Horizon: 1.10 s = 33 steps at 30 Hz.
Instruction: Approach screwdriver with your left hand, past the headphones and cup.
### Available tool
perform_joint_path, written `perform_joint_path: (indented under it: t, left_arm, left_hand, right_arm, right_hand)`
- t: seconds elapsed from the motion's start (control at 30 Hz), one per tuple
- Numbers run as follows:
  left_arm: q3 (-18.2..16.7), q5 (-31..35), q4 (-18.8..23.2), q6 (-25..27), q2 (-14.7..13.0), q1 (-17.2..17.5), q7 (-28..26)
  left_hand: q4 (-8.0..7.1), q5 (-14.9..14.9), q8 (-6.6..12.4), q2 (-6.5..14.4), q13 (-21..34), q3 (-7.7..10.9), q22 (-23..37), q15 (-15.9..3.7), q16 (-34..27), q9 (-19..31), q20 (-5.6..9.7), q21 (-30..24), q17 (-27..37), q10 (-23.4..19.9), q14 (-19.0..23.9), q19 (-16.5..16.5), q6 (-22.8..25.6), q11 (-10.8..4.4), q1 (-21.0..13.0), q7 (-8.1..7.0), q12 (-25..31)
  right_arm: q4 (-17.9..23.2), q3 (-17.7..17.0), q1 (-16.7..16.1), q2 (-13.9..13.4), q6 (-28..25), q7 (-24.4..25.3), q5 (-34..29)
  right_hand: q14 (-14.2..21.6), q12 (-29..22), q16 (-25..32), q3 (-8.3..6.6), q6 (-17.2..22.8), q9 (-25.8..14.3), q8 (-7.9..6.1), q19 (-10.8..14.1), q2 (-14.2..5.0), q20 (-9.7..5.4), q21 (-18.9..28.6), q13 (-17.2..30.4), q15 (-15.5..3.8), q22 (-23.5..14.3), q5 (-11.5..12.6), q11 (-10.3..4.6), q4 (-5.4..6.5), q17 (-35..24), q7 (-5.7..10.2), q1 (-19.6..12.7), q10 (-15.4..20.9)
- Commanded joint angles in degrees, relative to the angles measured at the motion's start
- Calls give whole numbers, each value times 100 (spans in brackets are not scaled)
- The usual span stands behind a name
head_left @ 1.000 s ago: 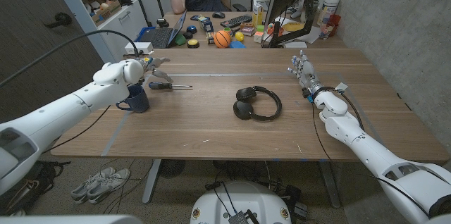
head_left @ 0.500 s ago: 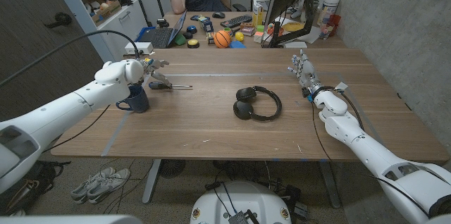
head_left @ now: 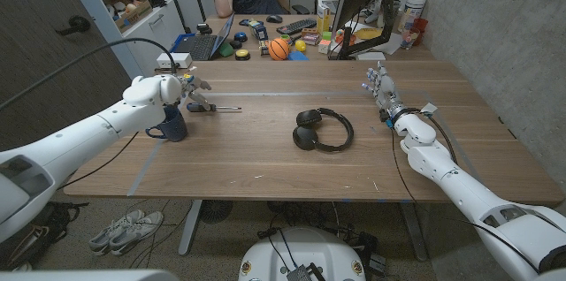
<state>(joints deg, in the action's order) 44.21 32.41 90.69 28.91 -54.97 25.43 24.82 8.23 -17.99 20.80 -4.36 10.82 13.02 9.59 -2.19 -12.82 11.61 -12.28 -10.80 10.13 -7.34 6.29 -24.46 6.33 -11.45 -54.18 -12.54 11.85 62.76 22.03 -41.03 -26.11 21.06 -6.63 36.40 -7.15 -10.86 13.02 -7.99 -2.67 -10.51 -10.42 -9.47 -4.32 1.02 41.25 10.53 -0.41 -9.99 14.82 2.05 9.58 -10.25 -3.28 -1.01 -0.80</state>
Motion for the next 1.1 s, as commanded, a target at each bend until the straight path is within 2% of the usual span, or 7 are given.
perform_joint_path:
  t: [0.03,1.1]
  left_arm:
    - [84,202,-29,112,38,-67,169]
    - [89,411,134,197,20,-37,349]
  left_hand:
    - [-17,64,33,26,9,4,12,-303,37,5,-5,16,6,17,27,-55,148,14,-99,-17,-49]
    - [-54,220,-80,159,14,-50,12,-448,70,-13,9,44,14,122,16,3,195,41,-214,-20,-100]
  right_arm:
    - [-29,2,6,0,51,7,-29]
    - [51,-23,-60,-22,27,1,23]
  right_hand:
    - [6,-18,3,40,3,-9,-37,31,-133,18,-23,29,15,-13,36,19,25,-22,-11,55,14]
    - [6,-11,-12,104,-2,-8,-38,39,-128,39,-95,29,17,-14,56,35,24,-20,-11,55,15]
